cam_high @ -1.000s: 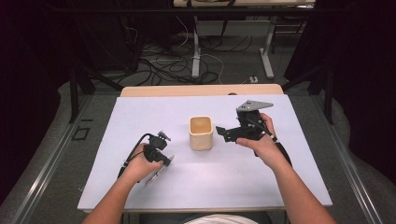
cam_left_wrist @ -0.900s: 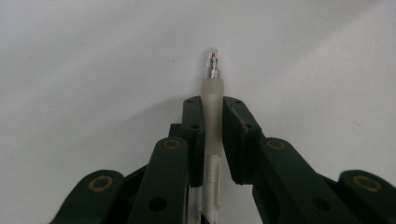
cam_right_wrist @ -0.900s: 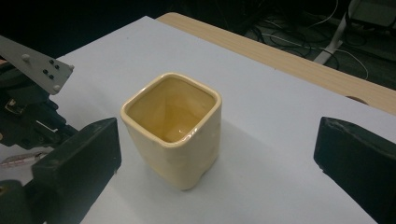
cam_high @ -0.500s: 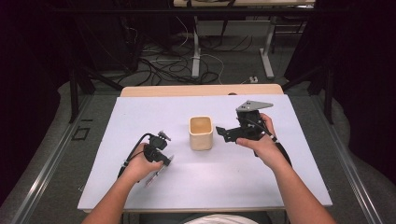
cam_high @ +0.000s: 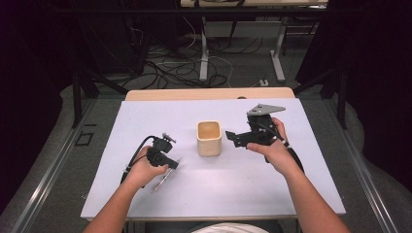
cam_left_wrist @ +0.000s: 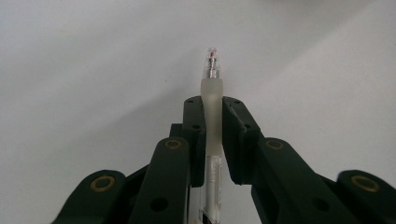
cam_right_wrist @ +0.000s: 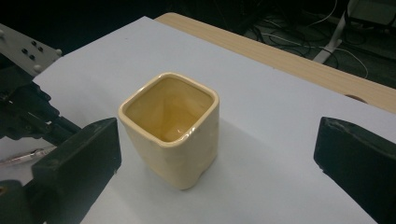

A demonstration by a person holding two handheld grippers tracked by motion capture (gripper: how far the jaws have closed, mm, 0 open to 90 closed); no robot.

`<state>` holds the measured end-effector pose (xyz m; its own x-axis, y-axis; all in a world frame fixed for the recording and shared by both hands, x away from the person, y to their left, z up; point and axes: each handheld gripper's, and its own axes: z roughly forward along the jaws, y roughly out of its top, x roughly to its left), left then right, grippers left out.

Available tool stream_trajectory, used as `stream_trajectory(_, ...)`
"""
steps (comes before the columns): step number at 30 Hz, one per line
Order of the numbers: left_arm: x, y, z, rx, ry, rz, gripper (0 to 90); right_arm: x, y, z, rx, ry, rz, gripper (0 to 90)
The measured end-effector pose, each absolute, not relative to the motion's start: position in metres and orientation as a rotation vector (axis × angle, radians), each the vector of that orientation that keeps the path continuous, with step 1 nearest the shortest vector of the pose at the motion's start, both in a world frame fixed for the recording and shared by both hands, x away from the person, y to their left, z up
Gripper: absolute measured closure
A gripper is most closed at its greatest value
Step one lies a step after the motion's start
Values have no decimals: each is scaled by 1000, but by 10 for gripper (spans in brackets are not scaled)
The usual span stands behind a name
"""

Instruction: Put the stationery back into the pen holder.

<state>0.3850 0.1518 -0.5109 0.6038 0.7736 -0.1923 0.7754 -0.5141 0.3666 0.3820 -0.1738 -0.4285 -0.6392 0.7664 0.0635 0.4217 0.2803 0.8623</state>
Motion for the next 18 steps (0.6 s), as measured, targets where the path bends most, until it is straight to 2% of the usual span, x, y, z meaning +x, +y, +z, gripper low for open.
stream_trajectory(18, 387, 174, -492, 2096, 1269, 161, 803, 383, -177, -429, 1094, 2181, 1300, 5)
